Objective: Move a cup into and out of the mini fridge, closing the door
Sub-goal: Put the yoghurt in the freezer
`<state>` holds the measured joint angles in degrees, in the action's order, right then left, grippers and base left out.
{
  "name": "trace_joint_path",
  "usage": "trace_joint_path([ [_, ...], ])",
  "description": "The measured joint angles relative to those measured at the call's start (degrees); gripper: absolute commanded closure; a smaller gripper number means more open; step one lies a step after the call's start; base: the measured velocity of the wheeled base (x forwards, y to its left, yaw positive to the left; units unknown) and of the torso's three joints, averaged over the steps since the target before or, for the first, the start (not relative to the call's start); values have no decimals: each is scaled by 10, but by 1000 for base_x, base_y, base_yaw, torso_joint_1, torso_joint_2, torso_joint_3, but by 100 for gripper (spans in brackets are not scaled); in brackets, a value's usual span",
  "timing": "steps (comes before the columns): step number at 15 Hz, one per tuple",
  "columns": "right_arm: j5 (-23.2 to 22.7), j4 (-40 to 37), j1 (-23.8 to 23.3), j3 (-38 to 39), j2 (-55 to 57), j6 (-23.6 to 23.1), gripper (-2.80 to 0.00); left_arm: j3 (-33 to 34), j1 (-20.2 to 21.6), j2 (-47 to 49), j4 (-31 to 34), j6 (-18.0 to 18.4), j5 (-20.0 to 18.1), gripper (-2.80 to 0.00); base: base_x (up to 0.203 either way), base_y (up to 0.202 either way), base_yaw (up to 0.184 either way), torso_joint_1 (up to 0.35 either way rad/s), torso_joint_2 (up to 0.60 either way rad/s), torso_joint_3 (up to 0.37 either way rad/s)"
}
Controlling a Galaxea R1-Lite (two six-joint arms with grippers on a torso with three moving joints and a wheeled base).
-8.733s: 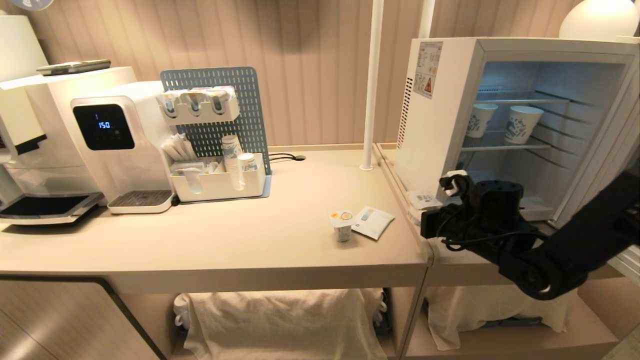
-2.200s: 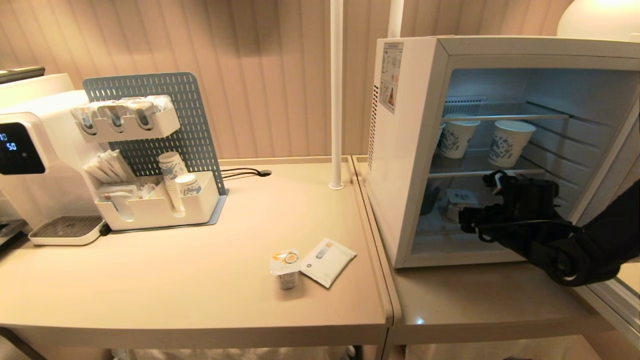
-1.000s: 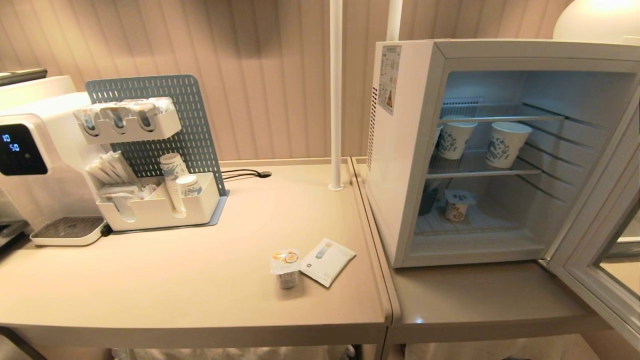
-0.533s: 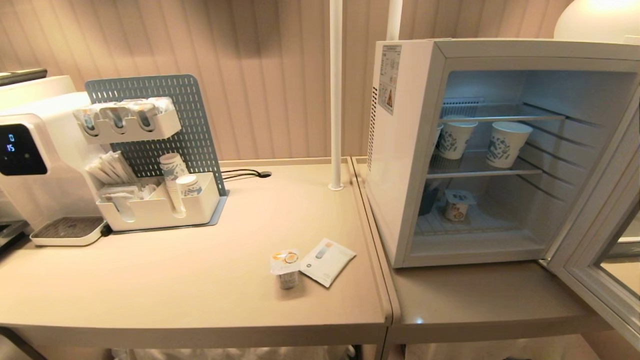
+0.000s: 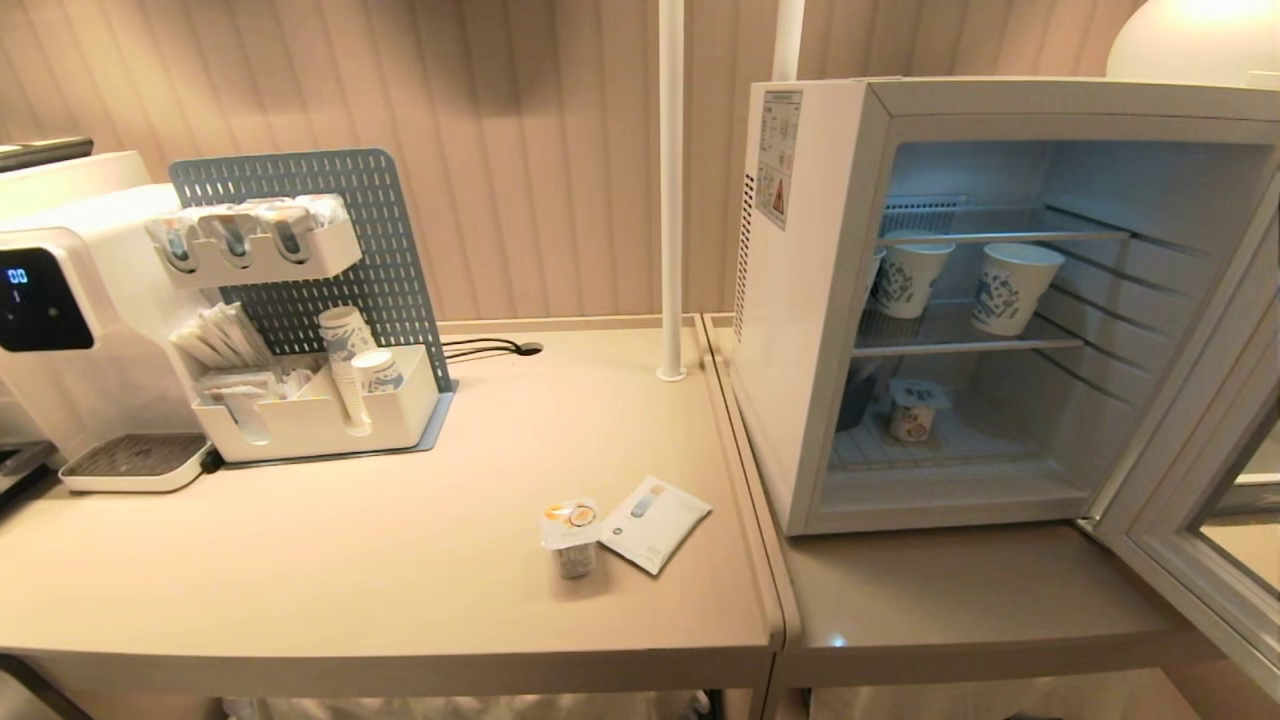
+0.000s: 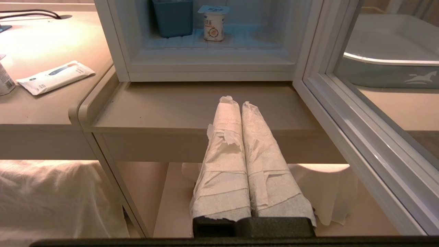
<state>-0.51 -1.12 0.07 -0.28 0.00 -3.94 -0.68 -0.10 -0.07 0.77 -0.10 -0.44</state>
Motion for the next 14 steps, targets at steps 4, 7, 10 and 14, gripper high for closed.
trace_joint_path([
  [4,0,0,0,1,-1,1,0,0,0,0,0,0,0,0,2,88,-5,2,1,0],
  [7,0,1,0,1,-1,1,0,0,0,0,1,0,0,0,0,194,2,2,1,4],
  [10,0,1,0,1,-1,1,0,0,0,0,0,0,0,0,0,193,0,2,-1,1],
  [14,0,1,0,1,-1,1,0,0,0,0,1,1,0,0,0,192,-1,1,2,3],
])
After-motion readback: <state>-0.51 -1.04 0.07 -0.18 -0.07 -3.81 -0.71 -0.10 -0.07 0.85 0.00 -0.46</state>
